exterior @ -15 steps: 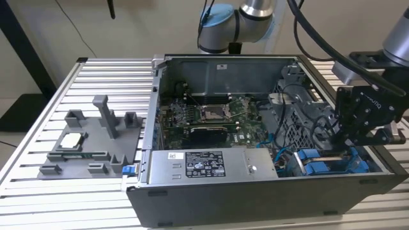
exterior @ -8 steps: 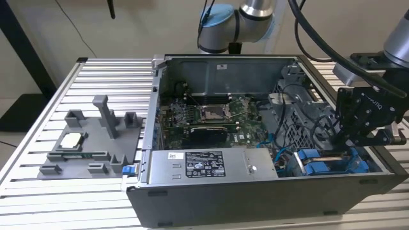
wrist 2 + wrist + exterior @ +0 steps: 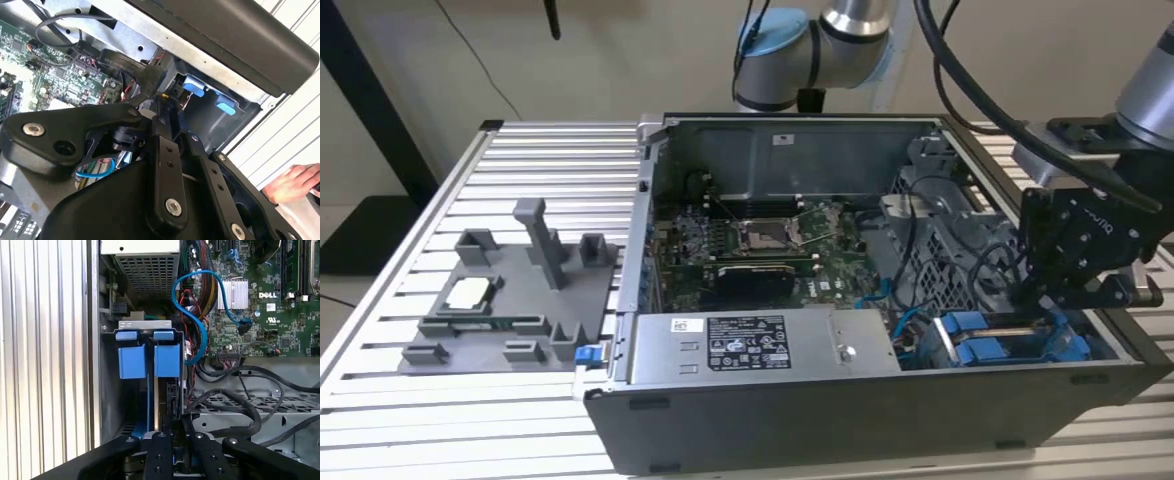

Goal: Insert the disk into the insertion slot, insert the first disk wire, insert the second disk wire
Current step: 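Insert the first disk wire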

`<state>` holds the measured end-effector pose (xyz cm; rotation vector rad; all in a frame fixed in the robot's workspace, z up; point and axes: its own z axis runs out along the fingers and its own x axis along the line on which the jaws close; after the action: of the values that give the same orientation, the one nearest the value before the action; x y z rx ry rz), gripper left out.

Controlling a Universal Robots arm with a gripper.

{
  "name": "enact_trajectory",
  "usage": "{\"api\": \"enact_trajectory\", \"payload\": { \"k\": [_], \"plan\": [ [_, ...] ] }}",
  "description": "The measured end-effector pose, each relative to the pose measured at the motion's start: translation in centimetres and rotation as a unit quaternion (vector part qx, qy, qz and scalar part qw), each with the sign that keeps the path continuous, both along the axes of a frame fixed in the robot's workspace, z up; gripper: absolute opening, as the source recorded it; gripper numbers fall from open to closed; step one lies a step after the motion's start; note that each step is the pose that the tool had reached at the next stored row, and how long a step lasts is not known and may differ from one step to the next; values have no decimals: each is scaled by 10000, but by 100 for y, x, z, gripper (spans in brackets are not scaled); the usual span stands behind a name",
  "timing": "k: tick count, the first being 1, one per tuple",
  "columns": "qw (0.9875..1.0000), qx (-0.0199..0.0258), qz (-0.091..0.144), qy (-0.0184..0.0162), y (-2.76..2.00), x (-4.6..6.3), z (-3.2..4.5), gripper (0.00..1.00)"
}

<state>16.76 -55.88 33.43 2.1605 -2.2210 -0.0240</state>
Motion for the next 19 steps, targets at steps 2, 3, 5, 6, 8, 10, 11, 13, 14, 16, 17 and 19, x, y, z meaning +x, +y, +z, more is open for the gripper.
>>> {"api": "enact_trajectory", "payload": {
  "k": [2, 3, 5, 6, 8, 10, 11, 13, 14, 16, 17, 19],
  "plan": [
    [10000, 9, 0, 1, 1, -1, -18, 20],
    [10000, 10, 0, 2, 0, -1, -14, 20],
    [10000, 12, -1, 6, 0, -1, 59, 26],
    [10000, 7, -1, 6, 0, -1, 108, 26],
    [10000, 9, 0, 6, 0, -1, 187, 26],
    [10000, 7, 0, 6, 0, -1, 252, 26],
    [10000, 7, 0, 6, 1, -1, 289, 26],
    [10000, 7, 0, 6, 1, -2, 359, 26],
    [10000, 7, 0, 6, 1, -3, 400, 26],
    [10000, 6, 0, 6, 1, -6, 468, 26],
    [10000, 6, 0, 6, 3, -8, 497, 26],
    [10000, 7, 0, 6, 5, -14, 558, 26]
  ]
}}
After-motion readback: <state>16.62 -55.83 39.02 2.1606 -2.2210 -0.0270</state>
